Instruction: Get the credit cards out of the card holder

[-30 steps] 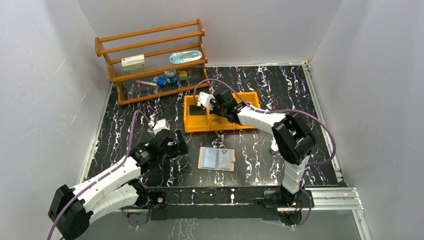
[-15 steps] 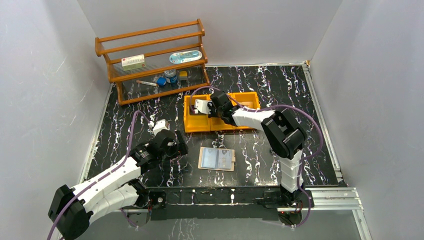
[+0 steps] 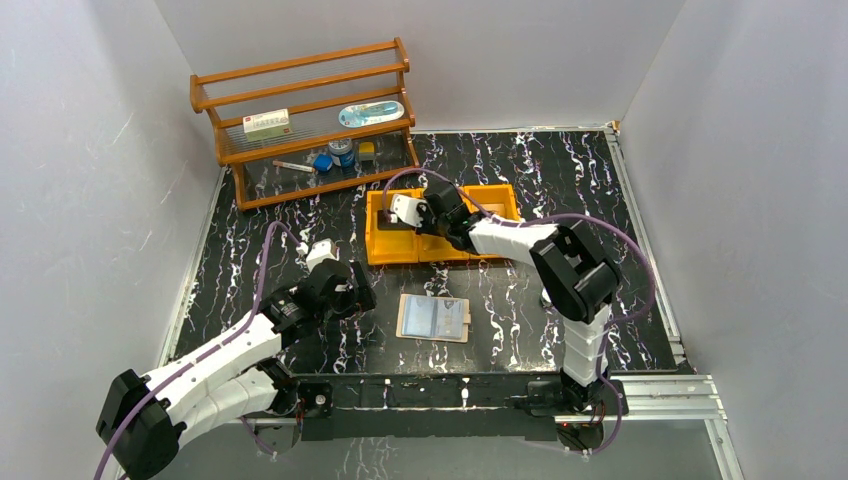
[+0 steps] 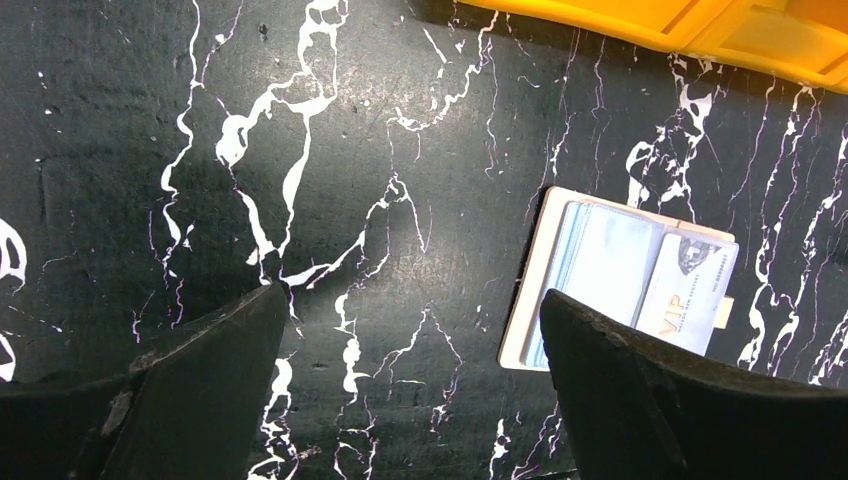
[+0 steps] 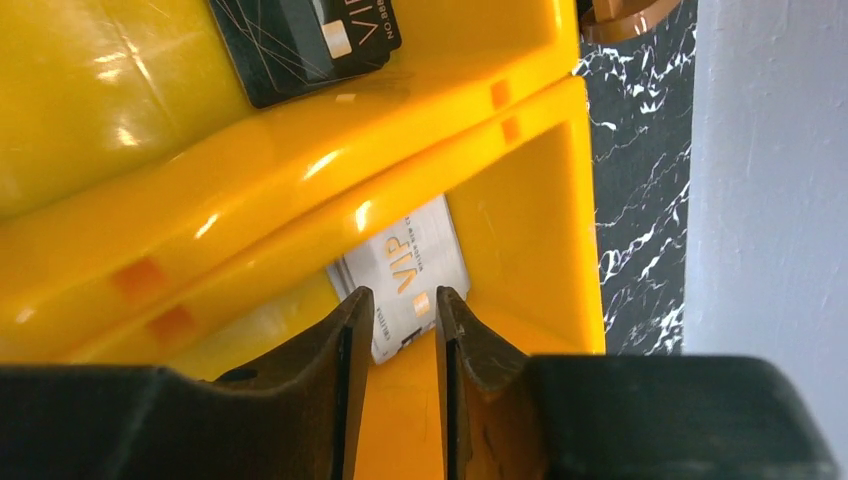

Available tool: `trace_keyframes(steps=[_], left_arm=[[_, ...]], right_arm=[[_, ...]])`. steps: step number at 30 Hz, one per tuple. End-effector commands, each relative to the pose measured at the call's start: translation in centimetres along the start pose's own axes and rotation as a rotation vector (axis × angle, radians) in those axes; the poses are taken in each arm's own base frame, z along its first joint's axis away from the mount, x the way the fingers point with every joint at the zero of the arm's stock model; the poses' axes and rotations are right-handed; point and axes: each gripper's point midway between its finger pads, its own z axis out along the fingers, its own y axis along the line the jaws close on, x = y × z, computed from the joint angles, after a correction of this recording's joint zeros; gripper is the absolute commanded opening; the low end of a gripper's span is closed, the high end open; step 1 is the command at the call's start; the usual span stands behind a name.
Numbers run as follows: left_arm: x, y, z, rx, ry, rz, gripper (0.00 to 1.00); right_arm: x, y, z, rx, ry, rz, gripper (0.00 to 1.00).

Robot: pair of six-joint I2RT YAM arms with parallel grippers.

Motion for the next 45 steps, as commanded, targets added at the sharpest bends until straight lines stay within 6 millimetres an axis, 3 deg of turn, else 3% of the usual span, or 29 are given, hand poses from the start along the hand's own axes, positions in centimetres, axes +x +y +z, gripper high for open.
trace_keyframes(steps=[1, 6, 10, 14, 17, 20, 23, 27, 45], left_arm=[[-0.4, -0.4, -0.4, 0.013, -0.001, -0.006, 0.98], [-0.1, -0.9, -0.6, 0.042, 0.017, -0.013, 0.98], [-0.3, -2.5, -0.9, 0.122, 0.023, -0.01, 0.98], [-0.6, -5.2, -1.6, 0.257, 0.029, -0.004, 0.98], [-0.5, -7.3, -2.0, 0.358, 0.051, 0.005, 0.96], [-0.4, -9.0, -2.1, 0.433, 0.077, 0.02, 0.93], [-0.3, -10.7, -2.1, 0.502, 0.104, 0.021, 0.9], [0.2, -12.7, -1.9, 0.573, 0.155, 0.016, 0.85], [3.0, -15.5, 0.3, 0.581, 0.277, 0.053, 0.81]], right_arm=[[-4.4, -3.1, -4.3, 0.07, -0.171, 0.146, 0.39], [-5.8, -4.8, -7.9, 0.127, -0.25, 0.316, 0.4], [-6.8, -4.1, -12.1, 0.083, -0.323, 0.727, 0.41], [-6.6, 1.0, -15.6, -0.116, -0.259, 1.263, 0.43], [-5.3, 6.4, -17.4, -0.298, -0.106, 1.452, 0.42], [-4.1, 10.5, -18.6, -0.411, -0.013, 1.569, 0.41], [-2.5, 14.1, -19.2, -0.461, 0.074, 1.6, 0.41], [-1.3, 16.5, -19.6, -0.468, 0.148, 1.603, 0.39], [3.6, 21.0, -16.7, -0.362, 0.377, 1.621, 0.4]])
